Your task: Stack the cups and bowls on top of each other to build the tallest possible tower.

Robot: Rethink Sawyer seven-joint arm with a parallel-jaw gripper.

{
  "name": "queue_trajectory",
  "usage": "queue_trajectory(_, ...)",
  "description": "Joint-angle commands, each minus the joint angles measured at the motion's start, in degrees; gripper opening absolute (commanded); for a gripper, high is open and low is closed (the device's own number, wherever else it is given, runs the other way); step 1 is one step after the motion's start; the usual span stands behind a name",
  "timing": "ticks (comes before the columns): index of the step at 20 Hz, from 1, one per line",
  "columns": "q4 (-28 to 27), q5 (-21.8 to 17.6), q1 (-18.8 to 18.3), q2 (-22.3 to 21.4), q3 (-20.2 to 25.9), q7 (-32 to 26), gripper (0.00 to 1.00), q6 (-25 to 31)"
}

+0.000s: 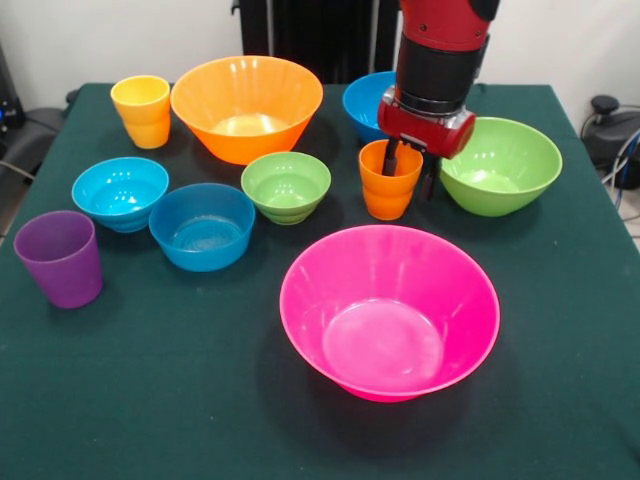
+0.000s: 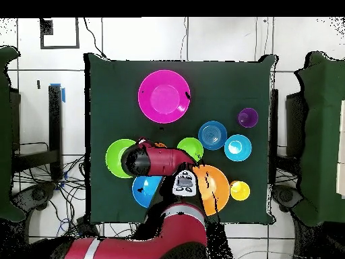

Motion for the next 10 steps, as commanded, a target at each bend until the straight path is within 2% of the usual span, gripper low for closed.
queue_trajectory(1,-3.15,0.24,1.07,0.92,4.34,4.65,1.00,-2.85)
queue_trajectory(10,-2.62,0.14,-0.07,-0.21,5.69,3.74,1.00,-1.55)
